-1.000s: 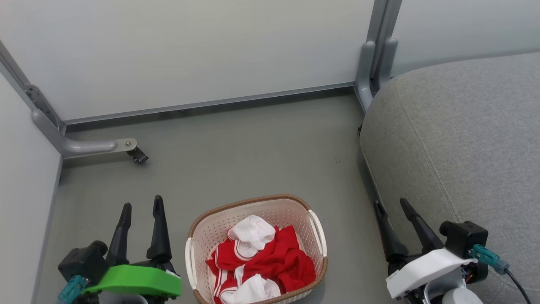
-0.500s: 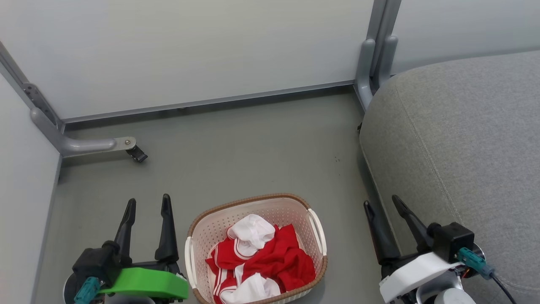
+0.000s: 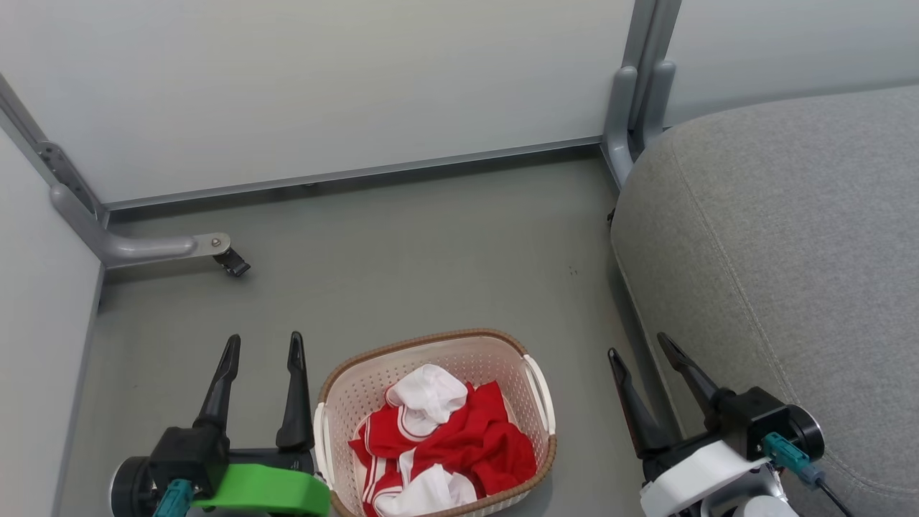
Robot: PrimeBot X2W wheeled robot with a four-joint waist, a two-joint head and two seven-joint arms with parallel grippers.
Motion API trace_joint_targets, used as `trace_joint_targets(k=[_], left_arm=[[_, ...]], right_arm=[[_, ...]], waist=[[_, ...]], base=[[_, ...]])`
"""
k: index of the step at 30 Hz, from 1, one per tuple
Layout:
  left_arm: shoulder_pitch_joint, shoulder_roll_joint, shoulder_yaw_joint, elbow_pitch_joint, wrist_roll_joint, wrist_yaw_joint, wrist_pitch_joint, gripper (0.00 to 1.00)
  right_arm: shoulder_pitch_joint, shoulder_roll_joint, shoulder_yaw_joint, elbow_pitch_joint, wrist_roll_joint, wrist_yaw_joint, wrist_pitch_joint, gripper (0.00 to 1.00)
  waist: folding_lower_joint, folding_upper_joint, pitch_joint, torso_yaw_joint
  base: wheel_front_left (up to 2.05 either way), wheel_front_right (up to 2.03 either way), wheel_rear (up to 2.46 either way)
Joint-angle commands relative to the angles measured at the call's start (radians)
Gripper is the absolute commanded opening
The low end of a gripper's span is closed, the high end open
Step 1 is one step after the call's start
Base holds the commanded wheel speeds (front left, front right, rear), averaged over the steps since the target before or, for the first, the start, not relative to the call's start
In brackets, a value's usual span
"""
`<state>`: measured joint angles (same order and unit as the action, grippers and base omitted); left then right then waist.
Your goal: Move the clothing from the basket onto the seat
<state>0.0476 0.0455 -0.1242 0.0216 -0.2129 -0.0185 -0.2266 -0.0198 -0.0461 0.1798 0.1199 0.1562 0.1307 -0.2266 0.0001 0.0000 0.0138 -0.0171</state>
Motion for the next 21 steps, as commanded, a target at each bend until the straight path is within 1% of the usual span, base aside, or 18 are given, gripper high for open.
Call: trace_joint_targets(k=[1,17,21], left_arm=[[0.008,0.007,-0.002,-0.009,0.028,0.004,-0.009,1.0],[0.021,0.008,-0.022,-0.022,0.141,0.01,-0.038,1.0],[0.022,0.008,-0.024,-0.021,0.144,0.011,-0.038,1.0]], right_arm=[[0.007,-0.005,0.004,-0.009,-0.024,0.0,-0.009,1.0],[0.01,-0.007,0.022,-0.016,-0.138,0.0,-0.038,1.0],[0.011,-0.007,0.025,-0.015,-0.148,0.0,-0.04,1.0]], waist=[[0.0,0.0,0.001,0.0],[-0.0001,0.0,0.002,0.002],[-0.0001,0.0,-0.002,0.001]], base=[[0.0,0.0,0.0],[0.0,0.0,0.0],[0.0,0.0,0.0]])
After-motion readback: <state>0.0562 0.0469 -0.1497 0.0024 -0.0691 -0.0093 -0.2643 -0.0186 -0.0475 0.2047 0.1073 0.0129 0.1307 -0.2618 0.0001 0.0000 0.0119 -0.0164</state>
